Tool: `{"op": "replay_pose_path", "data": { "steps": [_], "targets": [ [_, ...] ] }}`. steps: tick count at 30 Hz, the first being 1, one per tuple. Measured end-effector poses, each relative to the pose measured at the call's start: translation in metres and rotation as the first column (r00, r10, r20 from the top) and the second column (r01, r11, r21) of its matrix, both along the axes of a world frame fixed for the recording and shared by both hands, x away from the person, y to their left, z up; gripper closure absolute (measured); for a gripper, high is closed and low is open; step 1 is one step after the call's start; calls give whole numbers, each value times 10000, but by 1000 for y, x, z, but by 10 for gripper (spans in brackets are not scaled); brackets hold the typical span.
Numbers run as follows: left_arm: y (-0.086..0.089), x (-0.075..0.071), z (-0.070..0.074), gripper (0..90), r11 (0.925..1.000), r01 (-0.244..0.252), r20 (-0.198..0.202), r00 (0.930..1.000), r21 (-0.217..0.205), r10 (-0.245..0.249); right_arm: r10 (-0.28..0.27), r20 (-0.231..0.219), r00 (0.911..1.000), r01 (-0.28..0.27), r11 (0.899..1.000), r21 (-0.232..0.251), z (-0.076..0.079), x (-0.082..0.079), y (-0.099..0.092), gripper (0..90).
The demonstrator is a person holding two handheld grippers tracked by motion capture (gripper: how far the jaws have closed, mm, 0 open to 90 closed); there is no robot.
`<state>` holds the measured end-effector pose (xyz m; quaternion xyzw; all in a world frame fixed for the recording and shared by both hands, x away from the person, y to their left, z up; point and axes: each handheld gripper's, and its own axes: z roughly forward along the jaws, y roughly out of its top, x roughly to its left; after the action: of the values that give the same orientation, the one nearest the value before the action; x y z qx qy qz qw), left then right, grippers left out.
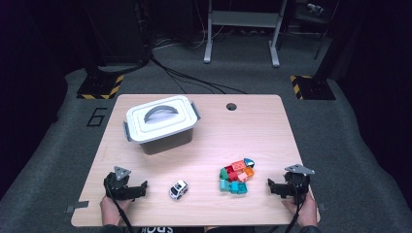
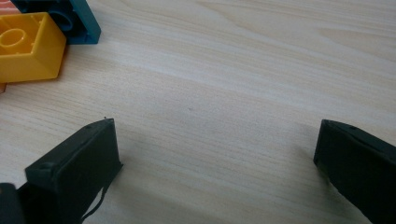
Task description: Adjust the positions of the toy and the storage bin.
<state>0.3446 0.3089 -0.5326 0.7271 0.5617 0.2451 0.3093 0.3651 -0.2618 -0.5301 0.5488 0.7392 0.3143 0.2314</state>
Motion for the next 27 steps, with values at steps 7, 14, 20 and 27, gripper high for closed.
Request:
{"op": "replay_pose_path", "data": {
  "steps": [7, 14, 20, 27],
  "targets": [
    [-1, -1, 0, 3, 10000, 4, 17, 10000, 94, -5, -69, -9, 10000, 69, 10000, -22, 0, 0, 1, 0],
    [-3, -4, 1, 6, 9998, 36, 68, 10000, 187, -37, -304, 45, 9995, 304, 9995, -95, 0, -3, 3, 0],
    [-3, -3, 0, 1, 9998, -173, 71, 9998, 19, 173, -237, 35, 9997, 237, 9997, -85, 0, 0, 5, 0],
    [-4, -5, 2, 0, 9993, -222, -62, 9997, -305, 220, -297, 11, 9996, 297, 9996, 19, 0, 1, 5, 0]
  ]
}}
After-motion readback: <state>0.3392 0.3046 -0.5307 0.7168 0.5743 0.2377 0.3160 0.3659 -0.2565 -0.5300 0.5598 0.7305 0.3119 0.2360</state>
